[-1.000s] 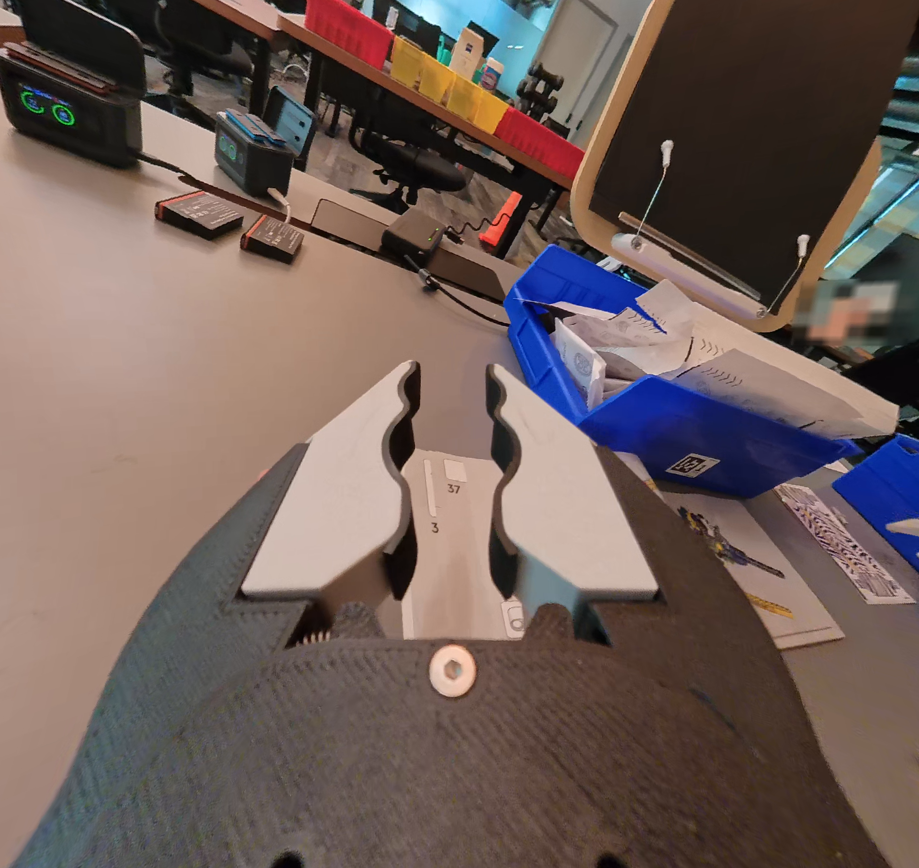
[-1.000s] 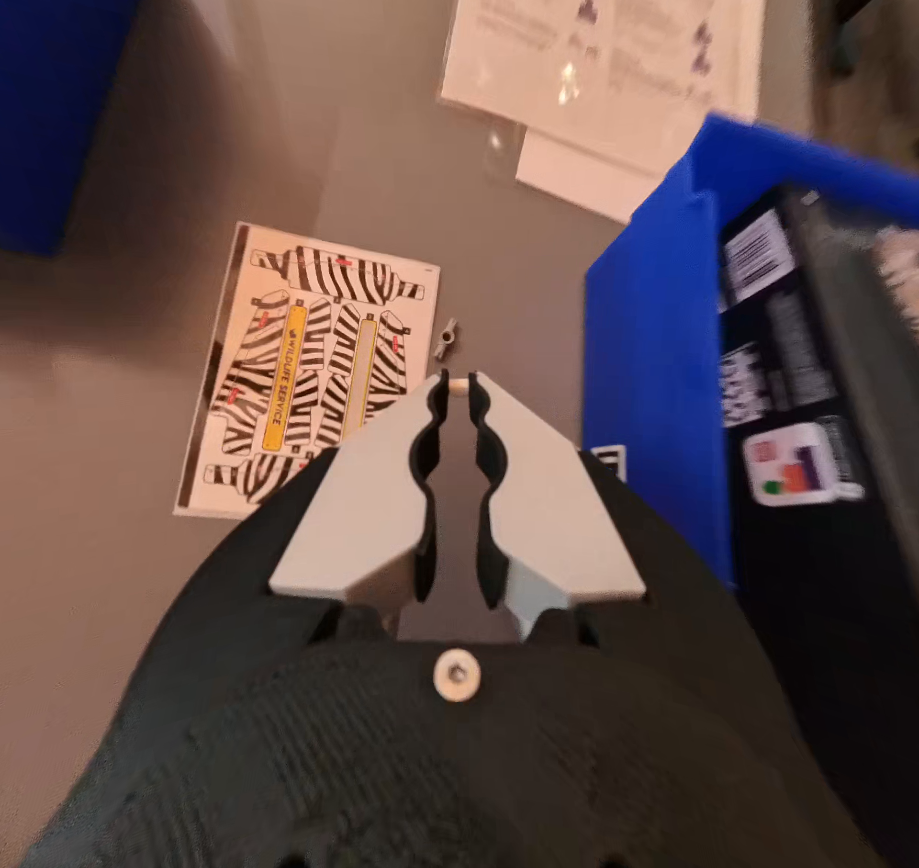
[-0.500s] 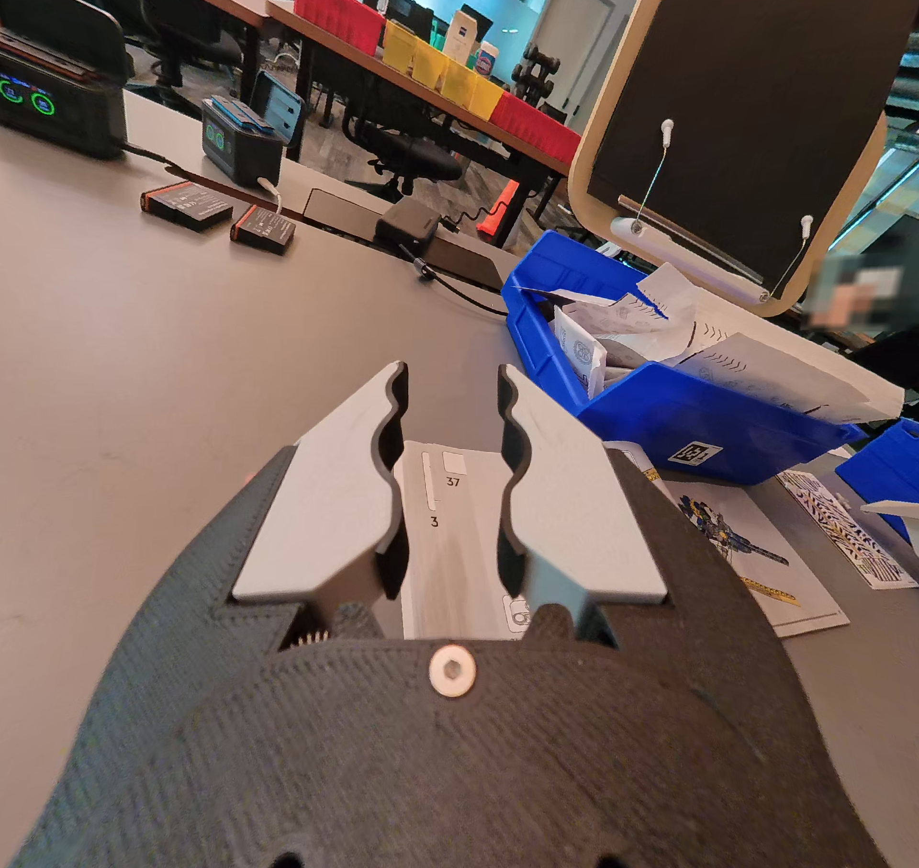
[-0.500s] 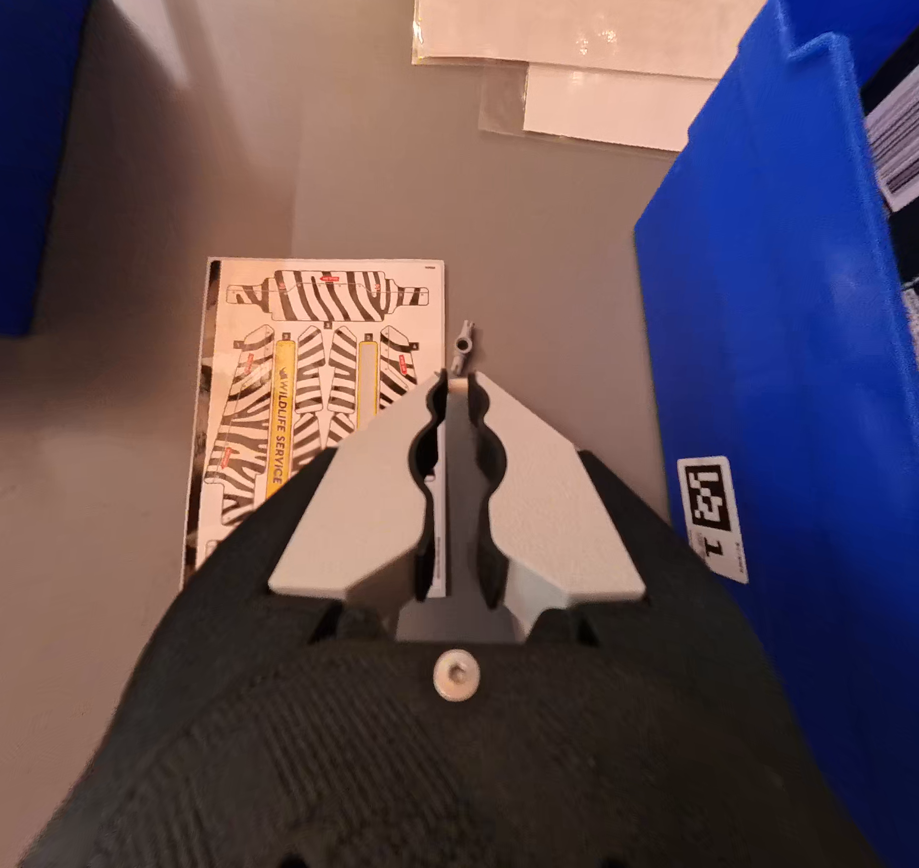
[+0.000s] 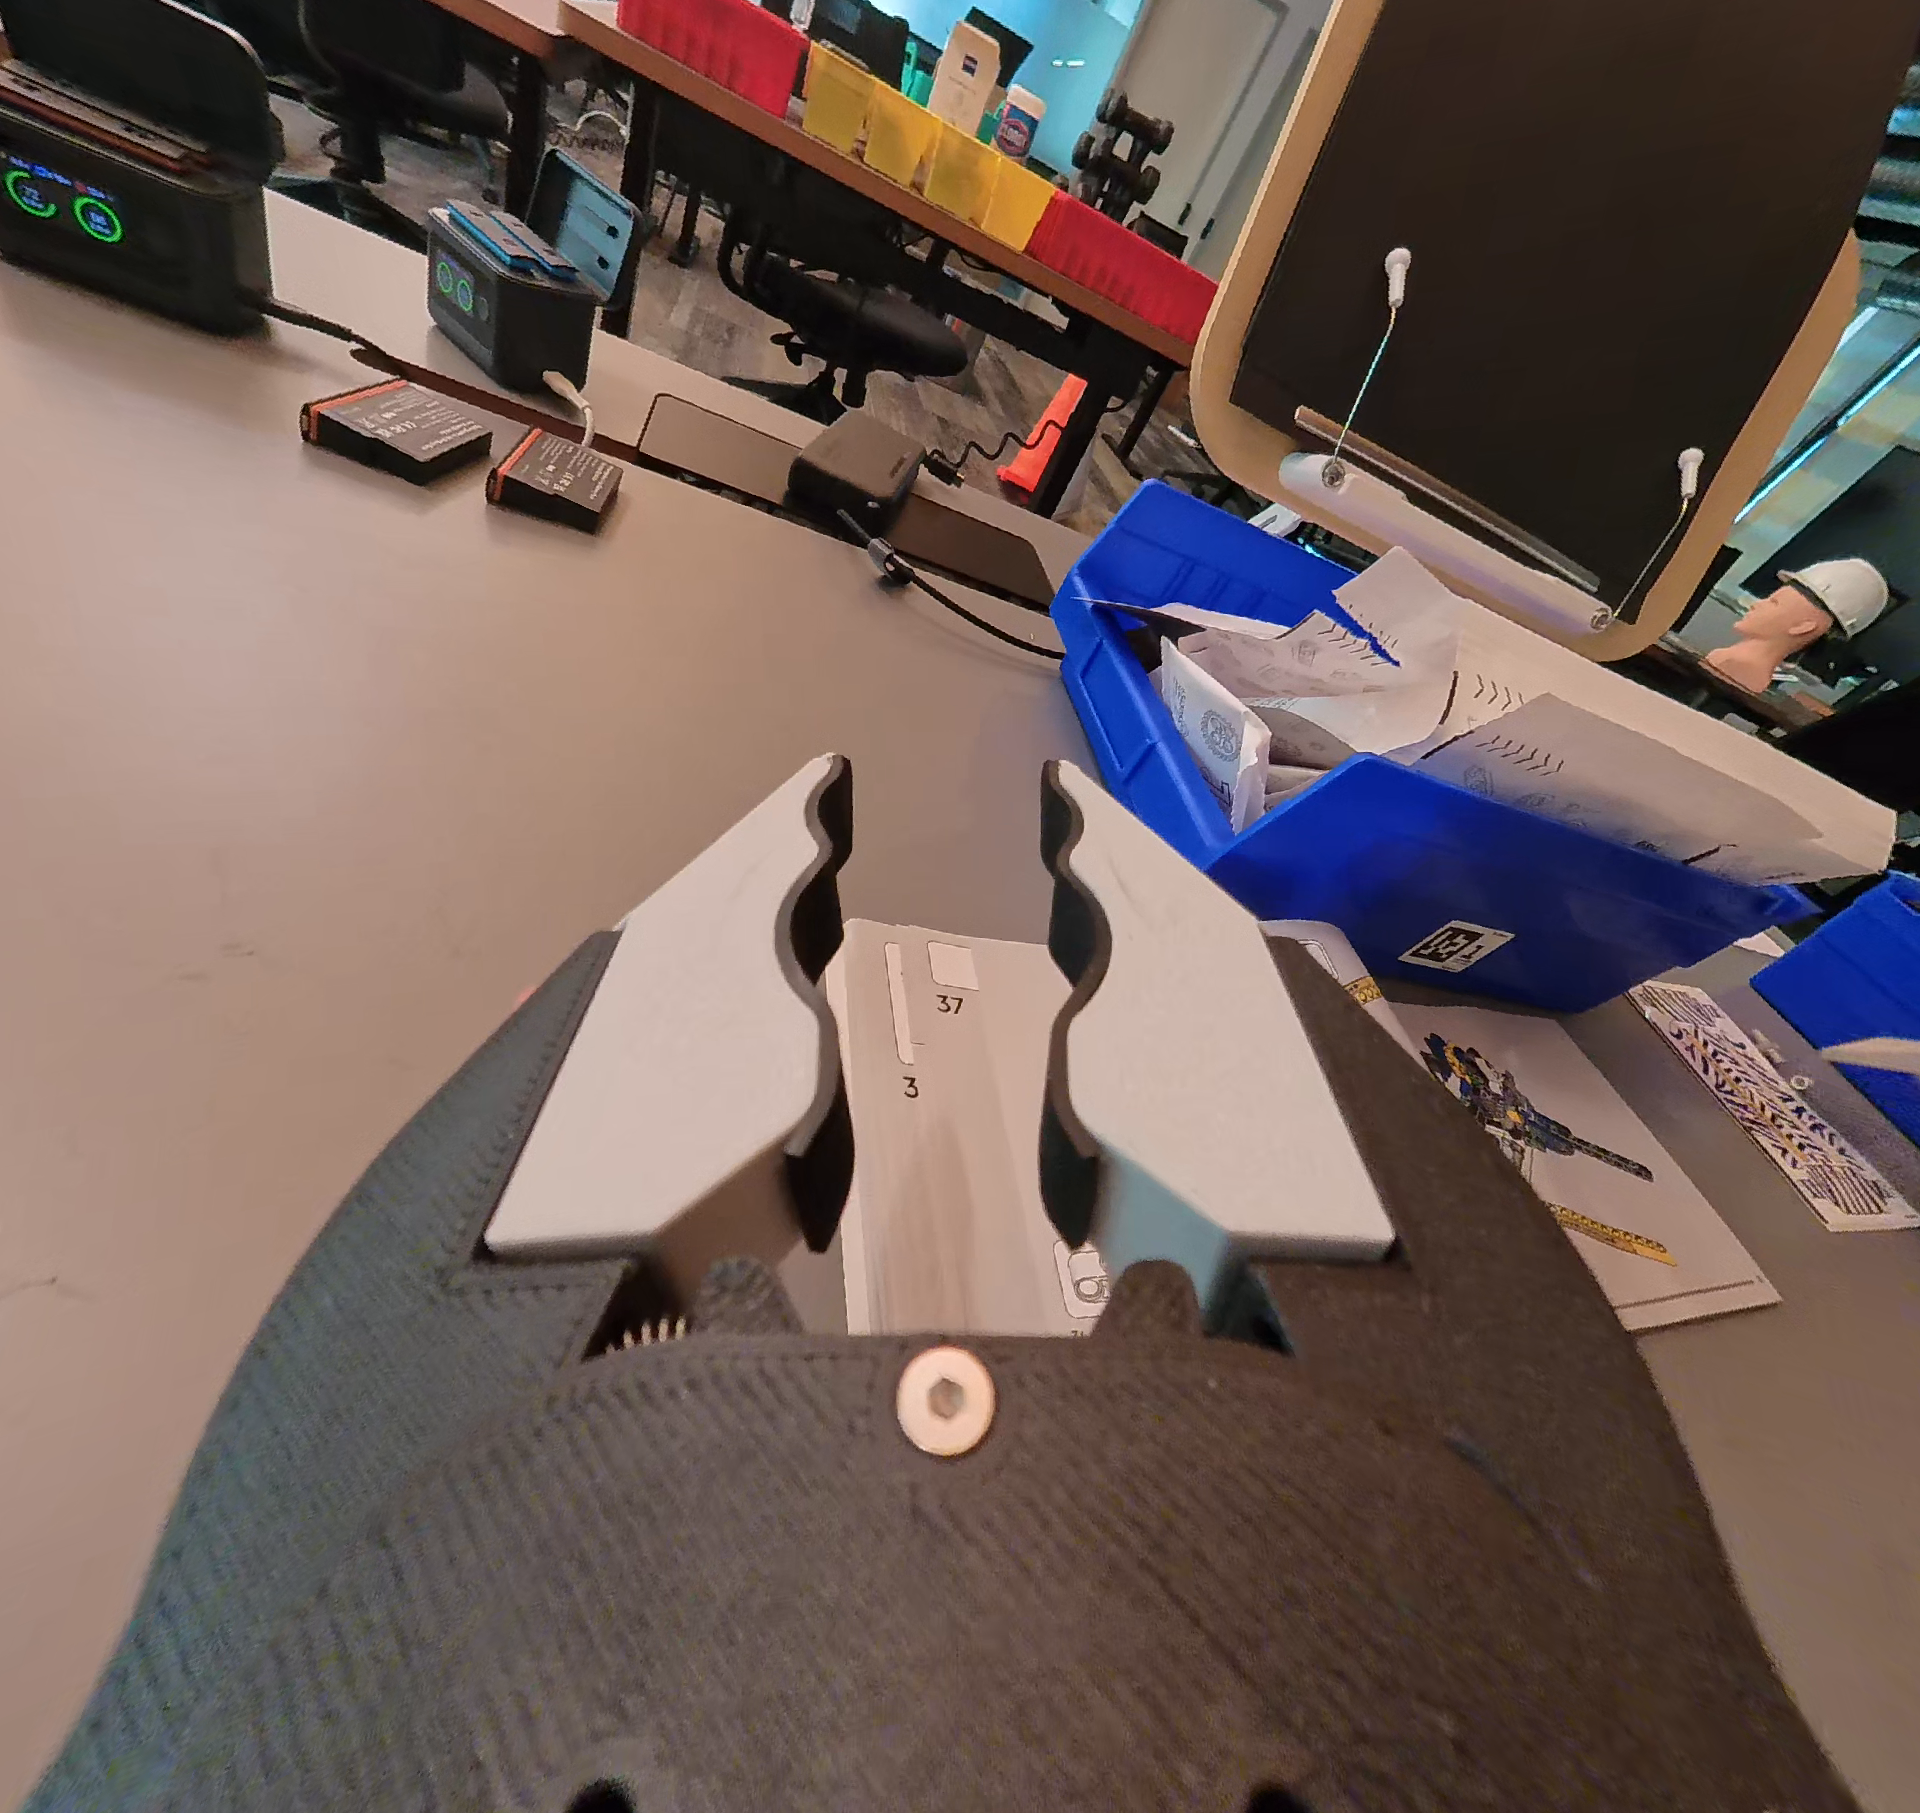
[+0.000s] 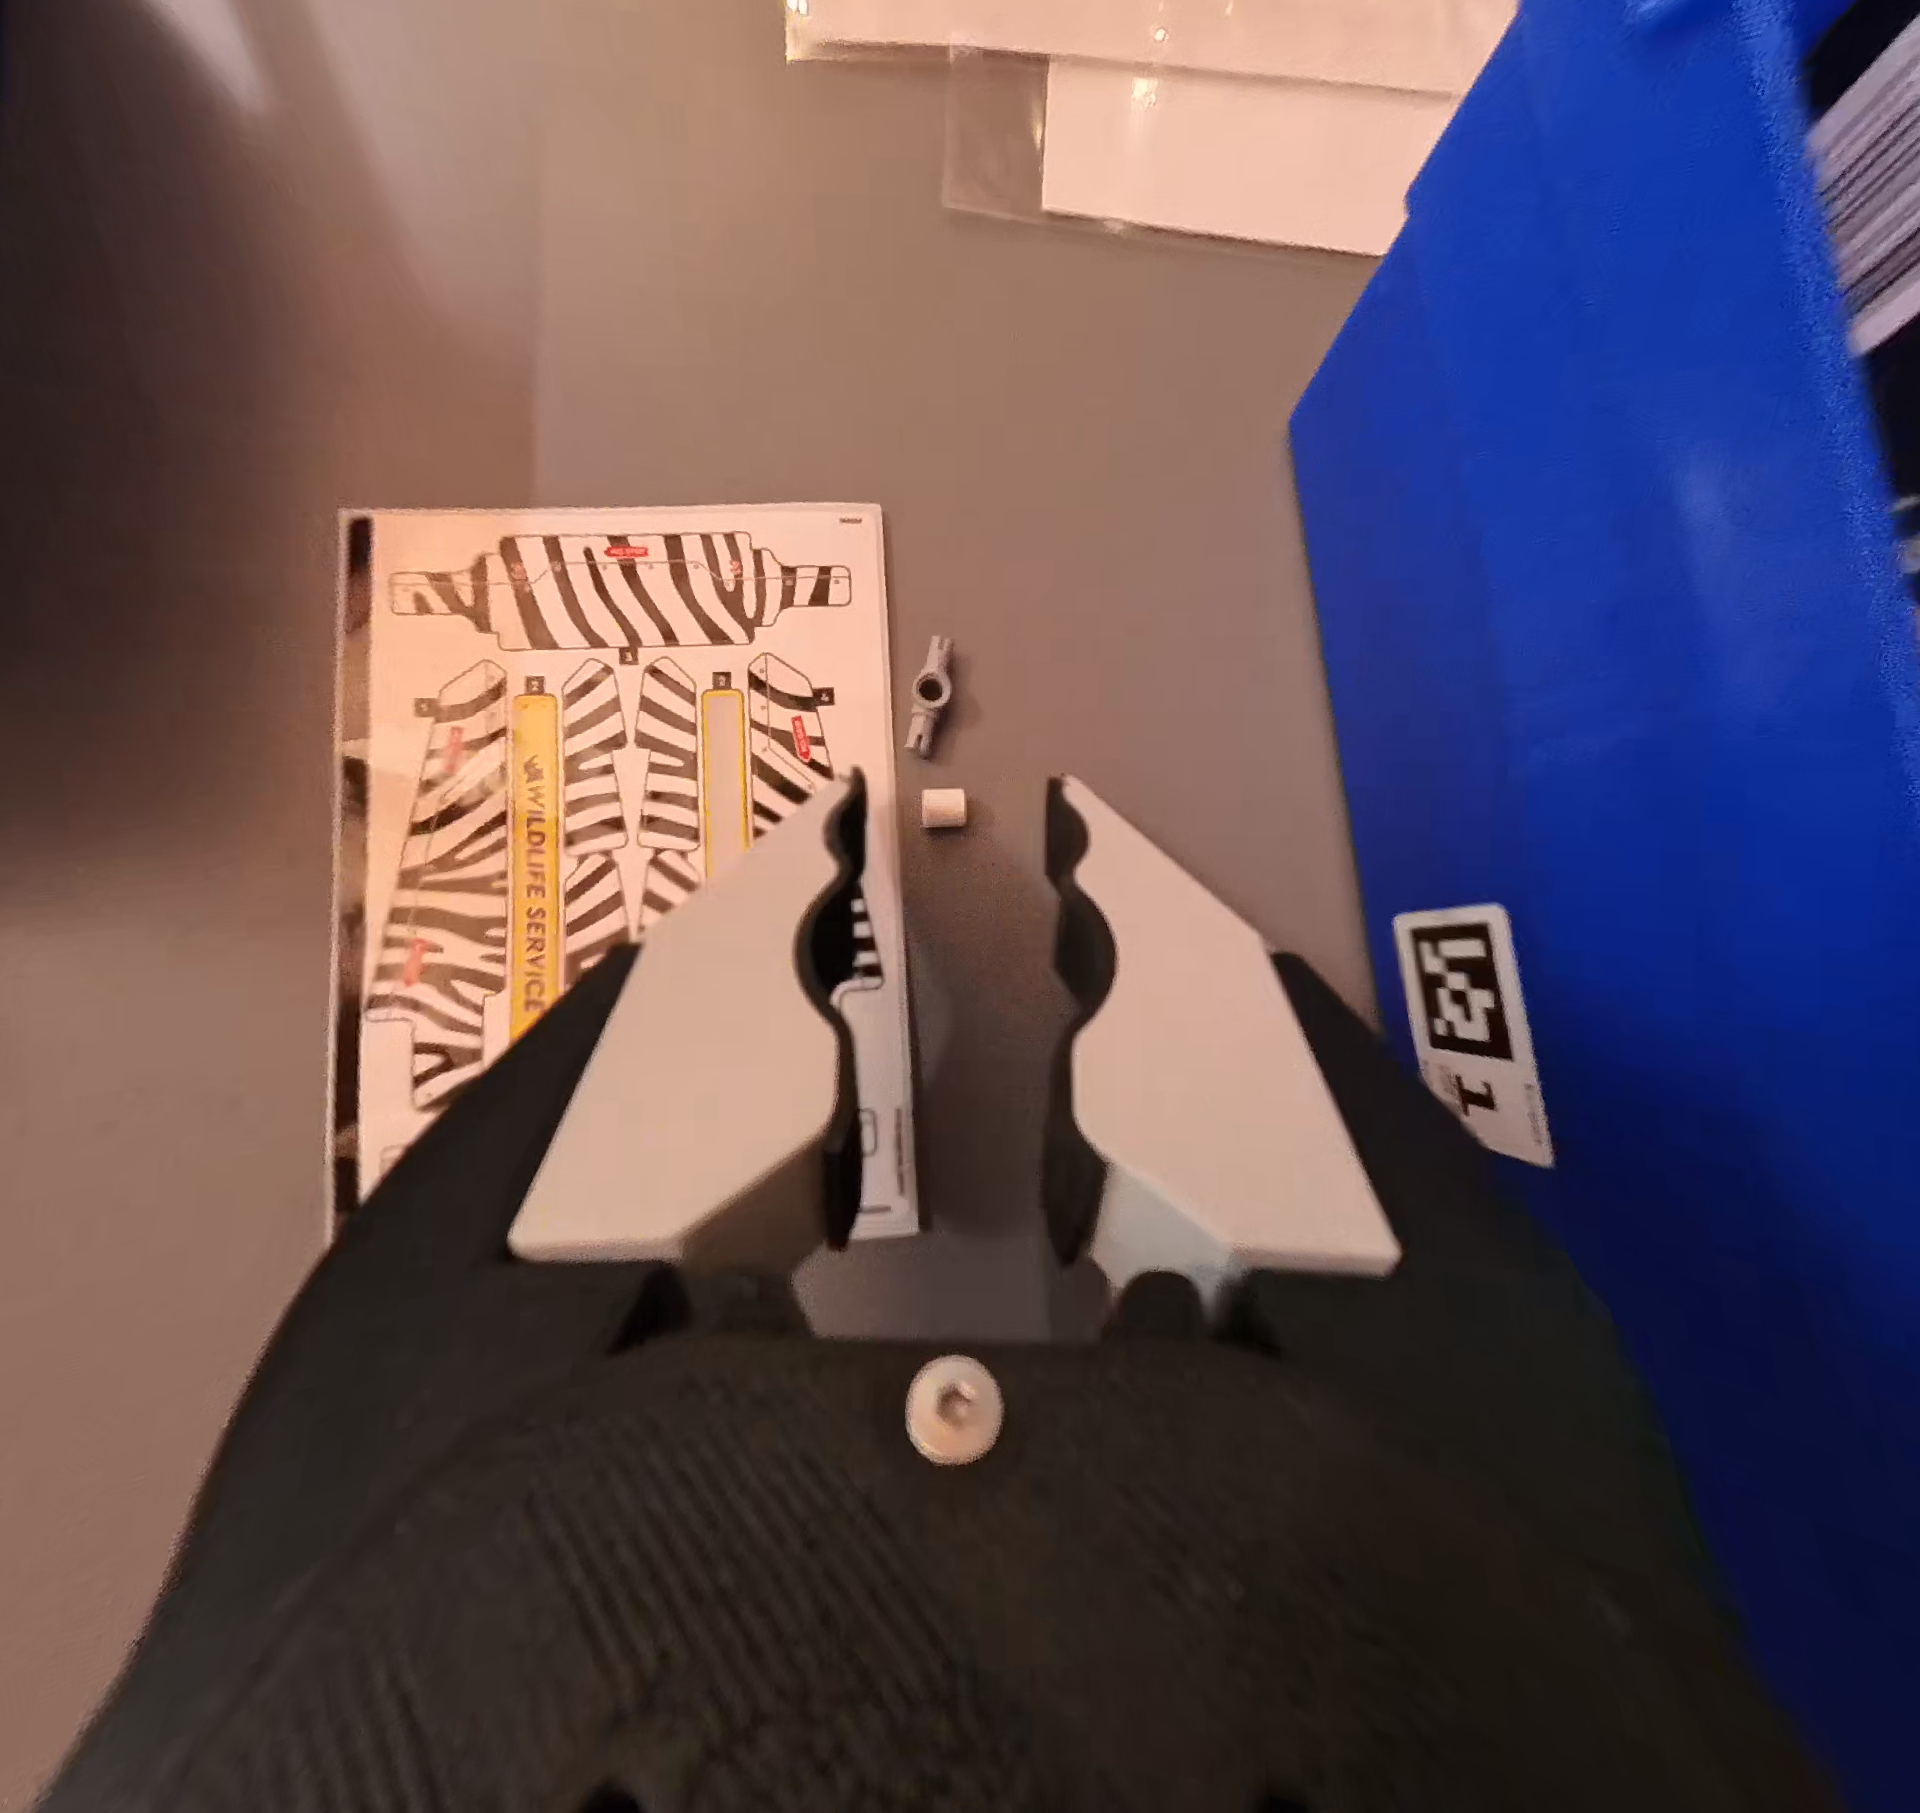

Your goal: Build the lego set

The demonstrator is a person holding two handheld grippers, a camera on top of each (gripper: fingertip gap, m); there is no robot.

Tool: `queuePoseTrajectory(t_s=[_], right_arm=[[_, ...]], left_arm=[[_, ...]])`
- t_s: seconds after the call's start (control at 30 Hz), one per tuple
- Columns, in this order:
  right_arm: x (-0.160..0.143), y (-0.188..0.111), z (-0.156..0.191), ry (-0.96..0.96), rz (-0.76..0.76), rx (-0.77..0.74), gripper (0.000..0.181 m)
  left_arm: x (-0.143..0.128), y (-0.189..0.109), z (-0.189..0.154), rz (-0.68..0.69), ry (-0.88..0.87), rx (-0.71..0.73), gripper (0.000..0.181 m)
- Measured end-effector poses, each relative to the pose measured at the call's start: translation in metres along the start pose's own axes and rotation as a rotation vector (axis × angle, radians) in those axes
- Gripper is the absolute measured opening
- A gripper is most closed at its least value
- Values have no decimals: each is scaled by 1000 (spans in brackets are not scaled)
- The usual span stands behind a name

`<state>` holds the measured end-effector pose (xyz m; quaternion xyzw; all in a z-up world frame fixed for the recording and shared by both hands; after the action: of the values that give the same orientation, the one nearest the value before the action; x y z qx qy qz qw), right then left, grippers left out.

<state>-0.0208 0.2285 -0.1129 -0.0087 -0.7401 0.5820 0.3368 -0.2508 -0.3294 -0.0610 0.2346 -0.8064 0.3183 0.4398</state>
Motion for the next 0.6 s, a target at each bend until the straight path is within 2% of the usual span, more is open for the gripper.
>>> queuePoseTrajectory(t_s=[0.1,0.17,0.23,0.27,0.37,0.47,0.53,0.6], right_arm=[[9,-30,8,-5,-81,17,41],[18,-68,37,-36,-204,118,39],[16,-111,101,-137,-350,348,35],[6,-129,141,-224,-375,448,36],[-41,-170,255,-548,-371,597,42],[-94,-186,343,-807,-367,682,36],[-122,-176,374,-959,-298,695,30],[-136,-157,385,-1088,-210,637,26]], left_arm=[[0,0,0,0,1,1,36],[0,1,0,1,-1,-2,36],[-1,2,-2,6,0,-6,36],[-2,2,-2,10,2,-7,36],[-2,2,-4,10,12,-8,36],[-2,1,-4,7,10,-12,36],[0,0,-3,1,0,-18,36],[1,-1,-2,-9,-14,-23,36]])
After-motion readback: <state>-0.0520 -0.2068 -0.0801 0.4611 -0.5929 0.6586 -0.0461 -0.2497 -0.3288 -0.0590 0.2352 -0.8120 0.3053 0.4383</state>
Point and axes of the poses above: each gripper's, where its closed fingertips meet, y out along the fingers, x out of its top, z = x × y across the jaws, the point moved 6 cm from there along -y, back along the fingers, and after that the axes turned 11 degrees about z, right-handed, at the moved point
